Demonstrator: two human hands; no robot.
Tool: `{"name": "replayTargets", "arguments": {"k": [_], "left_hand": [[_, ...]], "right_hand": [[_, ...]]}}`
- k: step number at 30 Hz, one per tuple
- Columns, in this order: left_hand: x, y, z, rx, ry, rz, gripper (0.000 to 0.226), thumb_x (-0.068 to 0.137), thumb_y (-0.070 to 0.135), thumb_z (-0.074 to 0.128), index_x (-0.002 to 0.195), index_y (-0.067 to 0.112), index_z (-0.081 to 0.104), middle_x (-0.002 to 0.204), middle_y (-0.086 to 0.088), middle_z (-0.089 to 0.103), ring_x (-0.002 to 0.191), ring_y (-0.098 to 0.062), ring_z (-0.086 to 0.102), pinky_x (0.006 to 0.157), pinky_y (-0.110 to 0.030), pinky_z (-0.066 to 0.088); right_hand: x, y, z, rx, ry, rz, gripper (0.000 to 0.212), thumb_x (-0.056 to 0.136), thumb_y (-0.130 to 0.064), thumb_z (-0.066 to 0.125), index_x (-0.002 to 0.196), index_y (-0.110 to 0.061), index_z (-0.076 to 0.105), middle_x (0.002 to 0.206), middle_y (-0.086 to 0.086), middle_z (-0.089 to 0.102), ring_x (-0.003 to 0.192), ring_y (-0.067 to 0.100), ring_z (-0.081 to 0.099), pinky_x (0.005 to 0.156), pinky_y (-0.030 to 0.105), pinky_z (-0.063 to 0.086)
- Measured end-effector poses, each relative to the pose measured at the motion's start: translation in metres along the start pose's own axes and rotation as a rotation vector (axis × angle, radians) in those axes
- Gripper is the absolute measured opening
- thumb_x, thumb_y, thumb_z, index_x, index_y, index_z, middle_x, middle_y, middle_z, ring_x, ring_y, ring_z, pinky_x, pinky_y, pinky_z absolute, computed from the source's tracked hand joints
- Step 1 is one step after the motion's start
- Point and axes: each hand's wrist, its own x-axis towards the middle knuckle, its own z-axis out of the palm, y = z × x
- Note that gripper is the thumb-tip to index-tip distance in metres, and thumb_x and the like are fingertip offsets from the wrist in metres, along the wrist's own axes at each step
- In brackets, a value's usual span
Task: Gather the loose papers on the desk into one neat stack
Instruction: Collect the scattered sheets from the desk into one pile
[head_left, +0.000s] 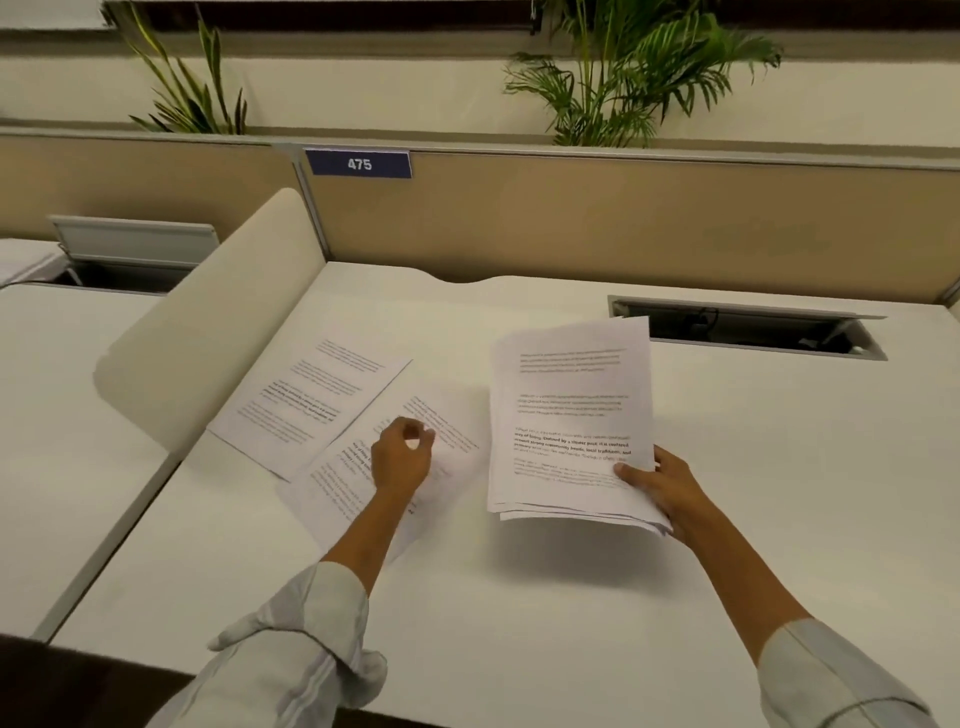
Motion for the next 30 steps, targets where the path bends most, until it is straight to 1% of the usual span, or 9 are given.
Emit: {"name": "replayTargets", "arguments": {"k": [2, 5, 7, 12, 16, 22, 24, 27, 30], "left_hand": [[0.022, -0.016, -0.026, 0.334, 0.046, 0.010, 0.049, 0.079, 0.035, 0.077, 0.117, 0.011, 0.060, 0.120, -0.013, 0.066, 0.117, -0.031, 0.057, 0.090, -0.041, 0.050], [0.046, -0.028, -0.056, 0.628, -0.122, -0.103, 0.092, 0.063, 0.049, 0.085, 0.135, 0.009, 0.043, 0.135, -0.016, 0.053, 0.132, -0.035, 0.041, 0.100, -0.048, 0.044], [0.052, -0.030, -0.064, 0.749, -0.214, -0.119, 0.108, 0.057, 0.052, 0.088, 0.138, 0.006, 0.034, 0.138, -0.016, 0.048, 0.133, -0.035, 0.038, 0.102, -0.048, 0.043], [0.059, -0.027, -0.061, 0.942, -0.238, -0.103, 0.114, 0.054, 0.057, 0.087, 0.139, 0.006, 0.030, 0.139, -0.016, 0.042, 0.131, -0.034, 0.040, 0.104, -0.046, 0.040], [0.066, -0.017, -0.058, 0.975, -0.283, -0.153, 0.106, 0.053, 0.055, 0.088, 0.135, 0.008, 0.039, 0.136, -0.014, 0.046, 0.130, -0.033, 0.042, 0.105, -0.047, 0.038], [0.069, -0.011, -0.054, 0.794, -0.346, -0.173, 0.087, 0.065, 0.033, 0.088, 0.134, 0.006, 0.042, 0.135, -0.015, 0.051, 0.124, -0.032, 0.052, 0.101, -0.042, 0.048], [0.072, -0.004, -0.056, 0.575, -0.383, -0.176, 0.080, 0.072, 0.023, 0.084, 0.137, 0.002, 0.042, 0.137, -0.016, 0.051, 0.123, -0.035, 0.054, 0.098, -0.042, 0.049], [0.079, 0.020, -0.072, 0.170, -0.509, -0.125, 0.077, 0.062, 0.021, 0.088, 0.128, -0.001, 0.055, 0.129, -0.019, 0.060, 0.105, -0.036, 0.066, 0.089, -0.046, 0.056], [0.084, 0.054, -0.091, -0.061, -0.524, -0.022, 0.050, 0.071, 0.012, 0.084, 0.116, 0.005, 0.064, 0.109, -0.018, 0.073, 0.088, -0.032, 0.074, 0.079, -0.049, 0.061]], "right_hand": [[-0.001, 0.004, -0.001, 0.071, 0.035, 0.019, 0.038, 0.082, -0.001, 0.072, 0.118, -0.011, 0.062, 0.108, 0.008, 0.072, 0.091, 0.026, 0.072, 0.066, 0.030, 0.062], [-0.002, 0.011, -0.002, 0.149, 0.053, 0.050, 0.039, 0.083, 0.002, 0.070, 0.119, -0.010, 0.061, 0.110, 0.010, 0.071, 0.094, 0.029, 0.071, 0.066, 0.032, 0.062], [-0.004, 0.015, -0.003, 0.184, 0.064, 0.073, 0.034, 0.083, 0.003, 0.068, 0.113, -0.012, 0.063, 0.110, 0.010, 0.071, 0.096, 0.031, 0.070, 0.067, 0.034, 0.062], [-0.009, 0.022, -0.005, 0.174, 0.105, 0.106, 0.033, 0.084, 0.002, 0.068, 0.114, -0.010, 0.062, 0.106, 0.009, 0.071, 0.094, 0.032, 0.069, 0.062, 0.033, 0.062], [-0.012, 0.028, -0.008, 0.170, 0.126, 0.107, 0.037, 0.083, 0.002, 0.069, 0.118, -0.009, 0.060, 0.107, 0.008, 0.070, 0.095, 0.032, 0.069, 0.058, 0.031, 0.061], [-0.014, 0.038, -0.013, 0.171, 0.154, 0.108, 0.037, 0.083, 0.002, 0.069, 0.117, -0.009, 0.060, 0.111, 0.012, 0.070, 0.098, 0.034, 0.068, 0.064, 0.034, 0.063], [-0.015, 0.040, -0.014, 0.167, 0.156, 0.106, 0.036, 0.082, 0.002, 0.069, 0.115, -0.010, 0.061, 0.110, 0.012, 0.070, 0.097, 0.035, 0.068, 0.065, 0.035, 0.063], [-0.018, 0.042, -0.016, 0.163, 0.158, 0.085, 0.037, 0.082, 0.004, 0.069, 0.115, -0.009, 0.061, 0.108, 0.012, 0.070, 0.096, 0.034, 0.068, 0.062, 0.033, 0.063], [-0.016, 0.044, -0.017, 0.142, 0.154, 0.059, 0.041, 0.081, 0.003, 0.070, 0.119, -0.006, 0.061, 0.115, 0.015, 0.069, 0.100, 0.036, 0.068, 0.073, 0.038, 0.062]]}}
